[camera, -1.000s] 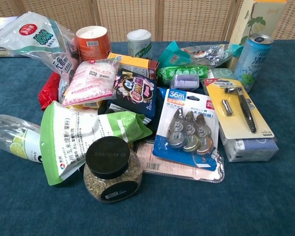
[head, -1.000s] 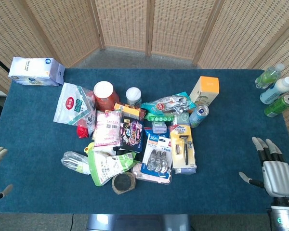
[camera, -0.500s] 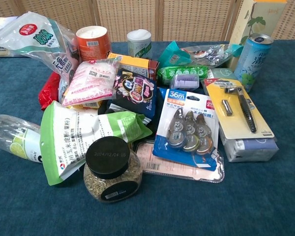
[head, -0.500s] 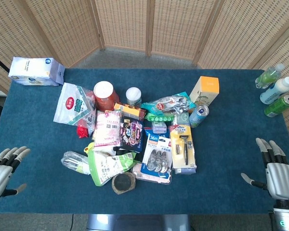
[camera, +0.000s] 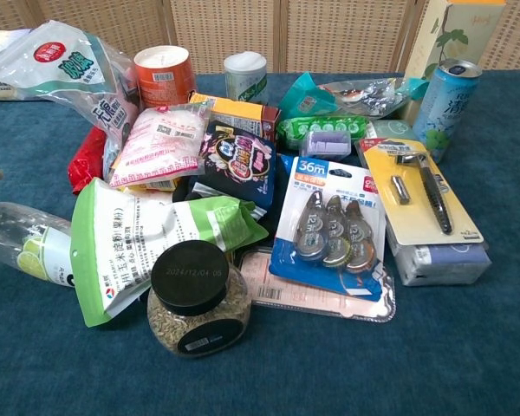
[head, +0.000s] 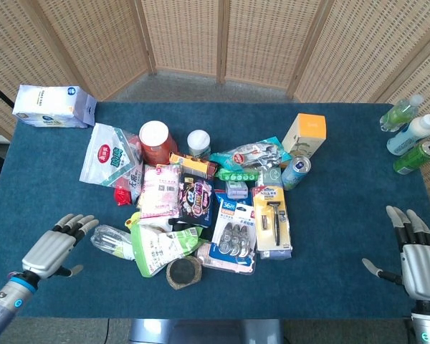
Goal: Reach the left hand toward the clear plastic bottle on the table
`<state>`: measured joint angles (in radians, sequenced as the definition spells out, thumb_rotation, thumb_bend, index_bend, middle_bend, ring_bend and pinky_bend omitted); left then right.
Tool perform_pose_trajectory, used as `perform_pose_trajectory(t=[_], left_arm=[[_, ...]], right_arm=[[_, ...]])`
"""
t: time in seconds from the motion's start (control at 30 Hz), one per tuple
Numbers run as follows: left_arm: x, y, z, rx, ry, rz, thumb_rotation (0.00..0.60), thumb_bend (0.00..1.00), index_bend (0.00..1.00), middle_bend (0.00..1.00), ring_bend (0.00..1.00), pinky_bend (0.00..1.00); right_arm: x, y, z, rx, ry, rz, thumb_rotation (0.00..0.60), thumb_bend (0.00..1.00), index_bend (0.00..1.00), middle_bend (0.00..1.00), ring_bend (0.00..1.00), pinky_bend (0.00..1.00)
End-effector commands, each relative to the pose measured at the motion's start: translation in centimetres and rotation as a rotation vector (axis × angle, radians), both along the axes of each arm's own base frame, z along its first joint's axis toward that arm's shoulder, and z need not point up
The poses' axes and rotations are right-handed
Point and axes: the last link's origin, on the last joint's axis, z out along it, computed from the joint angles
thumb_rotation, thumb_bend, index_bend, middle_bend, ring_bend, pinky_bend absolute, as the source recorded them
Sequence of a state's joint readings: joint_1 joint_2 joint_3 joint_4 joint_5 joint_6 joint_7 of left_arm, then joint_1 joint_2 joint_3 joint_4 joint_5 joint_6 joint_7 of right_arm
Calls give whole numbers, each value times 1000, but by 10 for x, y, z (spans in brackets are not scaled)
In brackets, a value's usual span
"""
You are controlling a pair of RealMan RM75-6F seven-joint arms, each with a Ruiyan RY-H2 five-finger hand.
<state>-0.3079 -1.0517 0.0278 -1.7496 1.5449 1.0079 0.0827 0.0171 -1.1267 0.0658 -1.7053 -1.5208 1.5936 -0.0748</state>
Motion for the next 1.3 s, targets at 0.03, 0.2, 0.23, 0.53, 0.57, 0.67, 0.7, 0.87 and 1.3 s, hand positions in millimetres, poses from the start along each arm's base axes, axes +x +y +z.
perform_pose_trajectory(t=[0.03, 0.2, 0.23, 0.53, 0.57, 0.67, 0.7, 0.87, 1.3], left_arm=[[5, 11, -16, -36, 6, -20, 600, 271, 0, 0, 0, 0], [9, 22, -37, -67, 2, -40, 600, 271, 0, 0, 0, 0], [11, 24, -41, -72, -6, -42, 600, 270, 0, 0, 0, 0], [17, 35, -62, -41, -19, -101, 600, 270, 299, 299, 328, 0], [17, 36, -64, -39, -18, -105, 600, 270, 341, 334, 369, 0], [16, 39, -67, -16, -12, -115, 600, 271, 529, 503, 539, 96], [15, 39, -68, -8, -5, -120, 600, 271, 589, 561, 589, 176], [12, 39, -61, 34, -26, -105, 600, 270, 742, 735, 757, 518], [5, 10, 31, 245, -316, -50, 600, 272, 760, 761, 790, 563]], right_arm=[[0, 2, 2, -7, -1, -4, 513, 75, 44, 130, 0, 145], [-2, 5, 5, -13, -2, -15, 511, 74, 44, 130, 0, 144], [-2, 5, 6, -14, -2, -15, 511, 75, 44, 131, 0, 144], [-3, 11, 11, -29, -7, -23, 512, 76, 44, 131, 0, 145], [-3, 11, 11, -30, -7, -23, 511, 75, 45, 131, 0, 145], [-2, 12, 12, -34, -9, -20, 509, 74, 45, 130, 0, 145], [-2, 13, 12, -35, -10, -19, 508, 75, 45, 131, 0, 144], [0, 13, 14, -38, -10, -12, 511, 74, 45, 130, 0, 145], [1, 4, 4, -11, -29, -1, 512, 76, 44, 131, 0, 145]])
